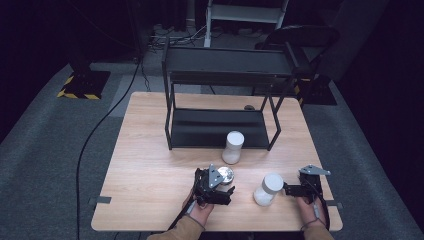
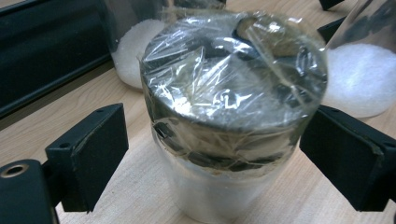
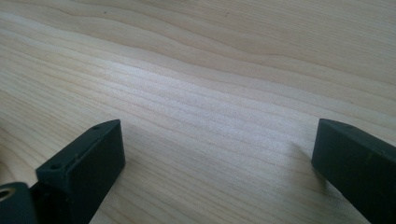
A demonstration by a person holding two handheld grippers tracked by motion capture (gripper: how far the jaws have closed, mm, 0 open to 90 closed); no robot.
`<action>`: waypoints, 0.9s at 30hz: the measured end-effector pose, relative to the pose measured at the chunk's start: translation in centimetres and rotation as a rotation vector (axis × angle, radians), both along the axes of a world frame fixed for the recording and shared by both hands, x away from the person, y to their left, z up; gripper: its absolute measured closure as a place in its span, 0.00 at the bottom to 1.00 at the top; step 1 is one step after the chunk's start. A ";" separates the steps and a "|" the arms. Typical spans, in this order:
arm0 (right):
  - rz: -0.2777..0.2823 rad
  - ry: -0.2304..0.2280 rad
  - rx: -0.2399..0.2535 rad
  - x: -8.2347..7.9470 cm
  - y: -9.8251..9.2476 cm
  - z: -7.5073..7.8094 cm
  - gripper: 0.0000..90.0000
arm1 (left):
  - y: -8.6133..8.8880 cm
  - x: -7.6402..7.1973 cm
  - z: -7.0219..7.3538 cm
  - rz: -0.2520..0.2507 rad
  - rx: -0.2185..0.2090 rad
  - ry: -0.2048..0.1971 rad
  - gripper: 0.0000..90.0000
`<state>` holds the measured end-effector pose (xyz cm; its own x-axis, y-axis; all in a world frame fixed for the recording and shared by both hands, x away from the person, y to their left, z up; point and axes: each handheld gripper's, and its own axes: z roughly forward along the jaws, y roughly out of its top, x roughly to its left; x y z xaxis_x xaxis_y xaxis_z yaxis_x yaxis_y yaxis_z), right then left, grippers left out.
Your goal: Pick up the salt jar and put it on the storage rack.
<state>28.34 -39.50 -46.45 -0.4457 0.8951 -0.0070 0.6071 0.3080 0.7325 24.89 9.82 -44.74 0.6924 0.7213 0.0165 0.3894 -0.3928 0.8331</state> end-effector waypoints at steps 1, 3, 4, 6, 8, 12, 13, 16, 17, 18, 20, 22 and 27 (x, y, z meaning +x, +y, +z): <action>0.000 0.000 0.000 0.0 0.0 0.0 0.03 | -0.1 0.0 0.0 0.001 0.006 0.000 0.10; 0.000 0.000 0.000 0.0 0.0 0.0 0.03 | -0.5 0.0 -0.1 0.008 0.020 -0.001 0.12; 0.000 0.000 0.000 0.0 0.0 0.0 0.03 | -0.6 0.0 -0.1 0.012 0.024 -0.002 0.12; 0.000 0.000 0.000 0.0 0.0 0.0 0.03 | -0.9 -0.1 -0.2 0.017 0.034 -0.004 0.13; 0.000 0.000 0.000 0.0 0.0 0.0 0.03 | -1.0 -0.1 -0.2 0.024 0.039 -0.007 0.15; 0.000 0.000 0.000 0.0 0.0 0.0 0.03 | -1.1 0.1 -0.4 0.033 0.039 0.003 0.17; 0.000 0.000 0.000 0.0 0.0 0.0 0.03 | -1.2 0.2 -0.5 0.034 0.036 0.008 0.18; 0.000 0.000 0.000 0.0 0.0 0.0 0.03 | -1.2 0.3 -0.6 0.036 0.035 0.012 0.19; -0.001 0.000 0.000 0.0 0.0 0.0 0.03 | -1.2 0.3 -0.6 0.036 0.029 0.015 0.20; -0.001 0.000 0.000 0.0 0.0 0.0 0.03 | -1.2 0.3 -0.6 0.036 0.029 0.015 0.21; -0.001 0.000 0.000 0.0 0.0 0.0 0.03 | -1.1 0.2 -0.7 0.013 0.027 0.005 0.27; -0.001 0.000 0.000 0.0 0.0 0.0 0.03 | -1.2 0.0 -0.6 0.014 0.038 -0.005 0.32; -0.001 0.000 0.000 0.0 0.0 0.0 0.03 | -1.2 0.3 -0.3 0.014 0.036 0.016 0.33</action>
<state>28.33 -39.50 -46.45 -0.4447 0.8957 -0.0070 0.6075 0.3073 0.7325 25.16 8.58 -45.01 0.6824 0.7302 0.0319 0.4080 -0.4168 0.8123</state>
